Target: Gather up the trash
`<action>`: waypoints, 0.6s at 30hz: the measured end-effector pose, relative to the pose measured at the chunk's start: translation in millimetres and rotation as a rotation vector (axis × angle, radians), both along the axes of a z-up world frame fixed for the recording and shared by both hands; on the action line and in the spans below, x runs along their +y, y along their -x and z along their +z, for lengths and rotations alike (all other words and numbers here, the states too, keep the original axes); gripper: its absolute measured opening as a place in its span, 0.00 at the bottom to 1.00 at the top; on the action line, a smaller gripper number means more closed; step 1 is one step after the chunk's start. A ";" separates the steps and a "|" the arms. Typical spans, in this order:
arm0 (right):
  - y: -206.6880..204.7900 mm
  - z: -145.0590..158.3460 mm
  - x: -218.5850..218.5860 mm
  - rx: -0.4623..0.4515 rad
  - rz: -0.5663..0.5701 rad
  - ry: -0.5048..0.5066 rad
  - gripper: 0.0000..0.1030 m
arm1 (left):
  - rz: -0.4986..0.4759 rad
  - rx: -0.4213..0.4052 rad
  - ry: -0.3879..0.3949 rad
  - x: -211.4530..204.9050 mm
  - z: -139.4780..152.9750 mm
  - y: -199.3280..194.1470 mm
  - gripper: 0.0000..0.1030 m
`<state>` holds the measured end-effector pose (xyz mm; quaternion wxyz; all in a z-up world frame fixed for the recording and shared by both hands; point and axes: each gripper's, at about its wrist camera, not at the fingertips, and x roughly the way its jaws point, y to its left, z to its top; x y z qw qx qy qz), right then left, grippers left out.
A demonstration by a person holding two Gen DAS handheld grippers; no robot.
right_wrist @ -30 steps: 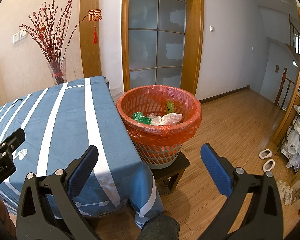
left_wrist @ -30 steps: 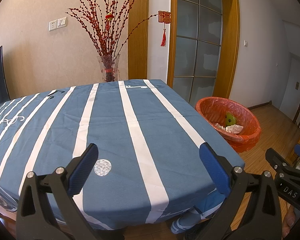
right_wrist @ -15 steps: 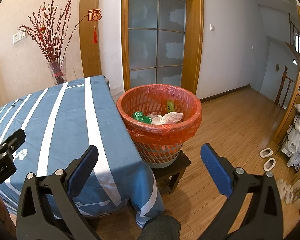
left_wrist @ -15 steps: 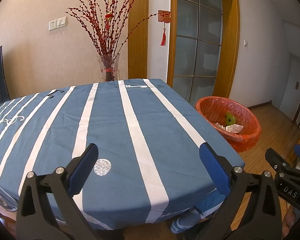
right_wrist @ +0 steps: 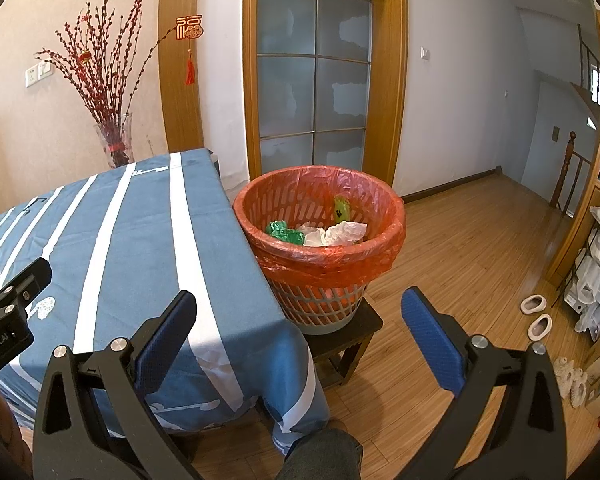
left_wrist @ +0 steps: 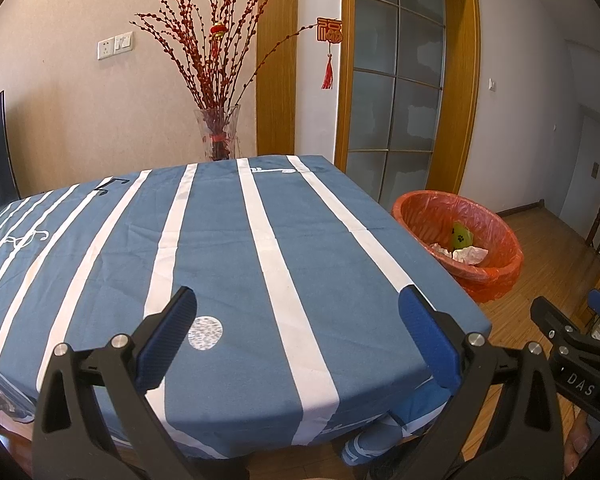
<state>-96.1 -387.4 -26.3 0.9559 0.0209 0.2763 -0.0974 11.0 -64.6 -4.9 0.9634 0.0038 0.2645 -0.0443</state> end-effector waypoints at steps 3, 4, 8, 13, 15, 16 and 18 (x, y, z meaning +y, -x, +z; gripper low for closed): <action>-0.1 0.0 0.1 0.001 0.000 0.000 0.98 | 0.001 0.001 -0.001 -0.5 -0.5 0.6 0.96; -0.9 0.6 -1.0 0.000 0.000 0.000 0.98 | 0.000 0.001 0.000 0.4 0.3 -0.4 0.96; -0.5 -0.5 0.7 0.001 0.000 0.000 0.98 | 0.003 0.004 0.002 -1.2 -2.6 1.7 0.96; -1.5 -0.5 -0.2 0.003 0.000 -0.001 0.98 | -0.001 0.009 0.005 1.4 -3.6 -2.9 0.96; -1.1 -1.4 -0.1 0.004 0.002 -0.002 0.98 | 0.000 0.009 0.004 1.9 -3.0 -3.3 0.96; -1.2 -2.4 -0.4 0.004 0.002 -0.002 0.98 | 0.000 0.009 0.003 1.4 -3.3 -2.8 0.96; -1.0 -2.5 0.1 0.005 0.003 -0.003 0.98 | -0.001 0.008 0.003 1.2 -3.3 -2.5 0.96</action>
